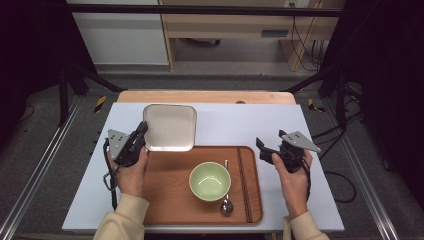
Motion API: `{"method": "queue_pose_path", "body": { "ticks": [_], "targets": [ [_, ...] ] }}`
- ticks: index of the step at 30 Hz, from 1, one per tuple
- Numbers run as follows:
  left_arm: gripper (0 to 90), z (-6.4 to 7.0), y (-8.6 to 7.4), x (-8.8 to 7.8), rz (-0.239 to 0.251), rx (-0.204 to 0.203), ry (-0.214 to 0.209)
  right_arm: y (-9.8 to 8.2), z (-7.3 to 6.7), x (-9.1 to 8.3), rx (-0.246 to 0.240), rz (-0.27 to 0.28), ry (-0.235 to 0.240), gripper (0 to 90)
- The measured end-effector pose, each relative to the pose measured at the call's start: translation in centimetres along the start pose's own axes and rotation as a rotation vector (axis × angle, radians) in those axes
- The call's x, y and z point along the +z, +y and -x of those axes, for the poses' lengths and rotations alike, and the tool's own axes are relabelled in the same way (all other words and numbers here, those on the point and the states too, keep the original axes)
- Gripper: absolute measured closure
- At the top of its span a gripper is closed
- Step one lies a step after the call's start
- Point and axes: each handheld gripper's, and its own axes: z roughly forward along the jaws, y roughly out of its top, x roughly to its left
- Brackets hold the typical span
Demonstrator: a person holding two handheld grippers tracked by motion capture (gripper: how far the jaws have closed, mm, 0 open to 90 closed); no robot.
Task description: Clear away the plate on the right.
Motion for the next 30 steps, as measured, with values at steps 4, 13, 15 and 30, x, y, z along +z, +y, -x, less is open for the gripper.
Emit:
{"method": "queue_pose_path", "body": {
  "ticks": [4,13,15,30],
  "targets": [
    [89.1,-0.9,-0.3,-0.8,-0.005,-0.018,0.004,-0.9,2.2,-1.3,0.011,0.000,-0.051,15.0],
    [89.0,-2.6,-0.6,-2.2,-0.002,-0.043,0.024,-2.4,4.5,-2.7,0.057,-0.003,-0.117,15.0],
    [89.1,-2.9,-0.6,-2.5,0.000,-0.045,0.026,-2.6,4.8,-2.8,0.070,-0.006,-0.126,15.0],
    [89.1,-3.8,-0.7,-3.8,-0.027,-0.052,0.010,-3.1,4.3,-2.8,-0.050,0.107,-0.136,14.2]
  ]
}}
